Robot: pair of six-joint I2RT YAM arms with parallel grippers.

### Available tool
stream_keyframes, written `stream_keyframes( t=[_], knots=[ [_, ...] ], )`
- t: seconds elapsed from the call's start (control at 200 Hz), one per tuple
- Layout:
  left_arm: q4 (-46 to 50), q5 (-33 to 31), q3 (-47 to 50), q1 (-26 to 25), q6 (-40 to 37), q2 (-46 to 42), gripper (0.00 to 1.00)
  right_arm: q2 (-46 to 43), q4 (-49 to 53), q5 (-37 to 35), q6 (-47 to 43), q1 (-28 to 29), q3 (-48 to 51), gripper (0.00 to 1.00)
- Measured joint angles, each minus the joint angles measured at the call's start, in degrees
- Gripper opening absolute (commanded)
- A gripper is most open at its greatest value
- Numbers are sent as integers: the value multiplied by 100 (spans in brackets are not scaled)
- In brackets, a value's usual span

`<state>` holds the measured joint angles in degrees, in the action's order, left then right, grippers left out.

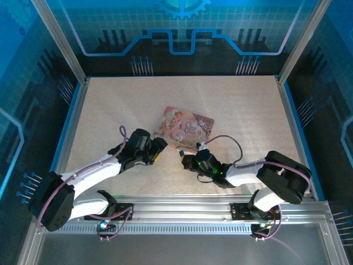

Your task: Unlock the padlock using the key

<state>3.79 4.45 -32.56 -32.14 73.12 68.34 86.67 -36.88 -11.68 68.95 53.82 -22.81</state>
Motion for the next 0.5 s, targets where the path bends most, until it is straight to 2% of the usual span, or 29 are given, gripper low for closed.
stream_keyframes(
  t=[0.12,0.21,0.5],
  knots=[
    [70,-20,0,50,-136,0,66,76,-225,63,118,-44,2,1],
    [79,-20,0,83,-225,-2,67,94,-284,96,157,-66,2,6],
    [350,-17,-118,468,-706,-48,74,-26,-74,57,116,-92,31,29]
  ],
)
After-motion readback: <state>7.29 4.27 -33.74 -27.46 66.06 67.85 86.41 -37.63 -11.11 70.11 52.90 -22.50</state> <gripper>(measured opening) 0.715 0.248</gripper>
